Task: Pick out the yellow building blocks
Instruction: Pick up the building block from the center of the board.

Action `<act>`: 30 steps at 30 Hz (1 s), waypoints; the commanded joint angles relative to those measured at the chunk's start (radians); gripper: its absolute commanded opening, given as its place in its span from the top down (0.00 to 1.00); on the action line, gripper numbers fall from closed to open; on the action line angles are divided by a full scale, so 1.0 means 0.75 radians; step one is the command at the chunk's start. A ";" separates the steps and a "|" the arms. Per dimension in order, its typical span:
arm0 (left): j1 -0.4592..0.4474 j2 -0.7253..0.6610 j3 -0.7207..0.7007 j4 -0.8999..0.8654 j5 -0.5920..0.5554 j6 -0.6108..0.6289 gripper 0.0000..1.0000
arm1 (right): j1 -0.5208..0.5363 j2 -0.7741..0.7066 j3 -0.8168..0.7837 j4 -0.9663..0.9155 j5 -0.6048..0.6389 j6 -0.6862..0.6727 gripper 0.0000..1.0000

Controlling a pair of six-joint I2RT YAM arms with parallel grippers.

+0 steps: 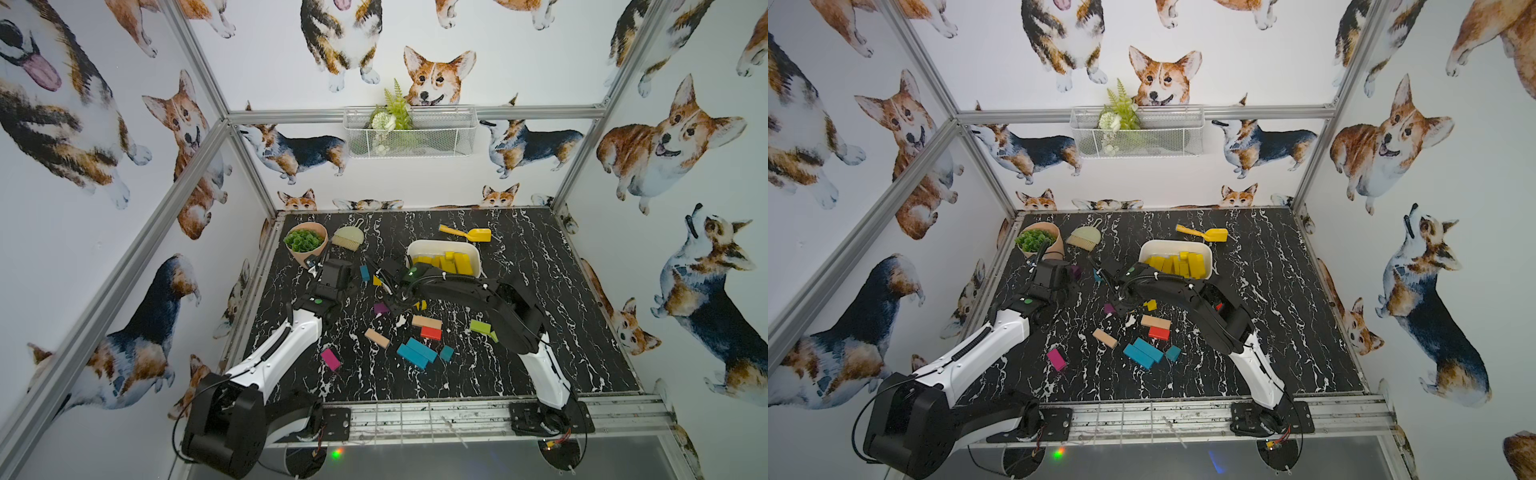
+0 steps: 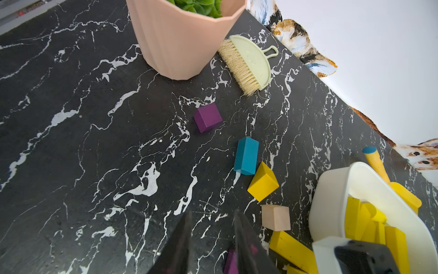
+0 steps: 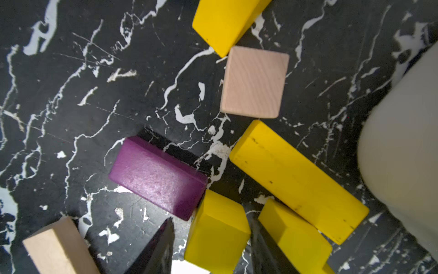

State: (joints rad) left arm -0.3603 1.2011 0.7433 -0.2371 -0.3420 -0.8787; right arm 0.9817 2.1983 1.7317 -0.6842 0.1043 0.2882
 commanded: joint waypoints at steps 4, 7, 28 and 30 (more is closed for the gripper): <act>0.004 -0.006 -0.002 0.024 -0.011 -0.023 0.66 | 0.008 0.029 0.031 -0.066 0.021 0.001 0.51; 0.004 -0.007 -0.003 0.025 -0.014 -0.021 0.66 | 0.012 0.034 0.037 -0.075 0.026 -0.004 0.55; 0.010 -0.013 0.001 0.019 -0.014 -0.015 0.66 | 0.026 -0.252 -0.107 0.078 0.008 -0.044 0.77; 0.012 -0.008 0.003 0.023 -0.009 -0.015 0.66 | 0.025 -0.324 -0.185 0.168 0.006 -0.049 0.77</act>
State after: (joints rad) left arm -0.3538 1.1915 0.7410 -0.2314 -0.3420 -0.8818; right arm 0.9993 2.0037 1.6333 -0.6594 0.1184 0.2619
